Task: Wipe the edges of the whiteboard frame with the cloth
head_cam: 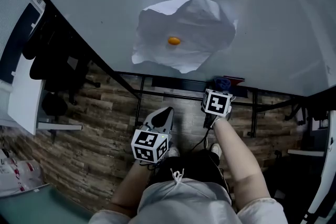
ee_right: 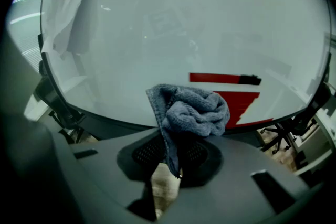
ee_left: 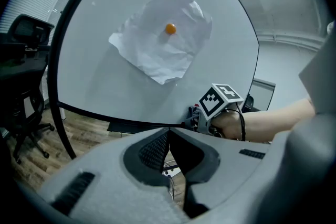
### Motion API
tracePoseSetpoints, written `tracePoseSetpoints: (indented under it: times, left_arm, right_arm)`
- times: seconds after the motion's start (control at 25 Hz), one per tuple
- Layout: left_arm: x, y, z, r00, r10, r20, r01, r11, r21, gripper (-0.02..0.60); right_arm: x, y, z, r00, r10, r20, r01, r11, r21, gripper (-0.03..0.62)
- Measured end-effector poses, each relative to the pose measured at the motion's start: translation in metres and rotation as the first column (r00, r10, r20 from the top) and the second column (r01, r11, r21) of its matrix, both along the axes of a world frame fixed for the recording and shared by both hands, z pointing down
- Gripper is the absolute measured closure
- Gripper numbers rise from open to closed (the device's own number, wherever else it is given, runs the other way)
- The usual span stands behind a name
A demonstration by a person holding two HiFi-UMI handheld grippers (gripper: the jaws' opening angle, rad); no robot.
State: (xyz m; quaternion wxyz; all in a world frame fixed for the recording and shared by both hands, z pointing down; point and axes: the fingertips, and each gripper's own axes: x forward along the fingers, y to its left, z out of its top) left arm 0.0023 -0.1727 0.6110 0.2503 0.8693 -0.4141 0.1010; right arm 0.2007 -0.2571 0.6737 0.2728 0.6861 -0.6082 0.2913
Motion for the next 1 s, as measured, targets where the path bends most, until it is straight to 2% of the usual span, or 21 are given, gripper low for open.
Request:
tracePoseSetpoints:
  times: [0.12,0.32,0.64,1.0]
  left_arm:
    - [-0.023,-0.001,0.004,0.999,-0.039,0.003,0.039,0.999,-0.001,0.563]
    - [-0.056,-0.004,0.009,0.994,-0.11,0.002,0.11,0.994,-0.014,0.563]
    - [-0.114,-0.02,0.007,0.981,-0.195,0.019,0.195,0.981,0.006,0.563]
    - [-0.161,-0.051,0.001,0.981,-0.187,0.044,0.186,0.982,0.02,0.563]
  right_arm:
    - [-0.031,-0.006,-0.001,0.999,-0.034,0.019,0.034,0.999,0.008,0.526]
    - [-0.091,-0.017,0.0,0.988,-0.144,0.06,0.143,0.99,0.011,0.527]
    - [-0.157,-0.029,0.004,0.98,-0.179,0.087,0.178,0.984,0.022,0.526]
    - [-0.216,-0.04,0.005,0.975,-0.188,0.121,0.186,0.982,0.024,0.526]
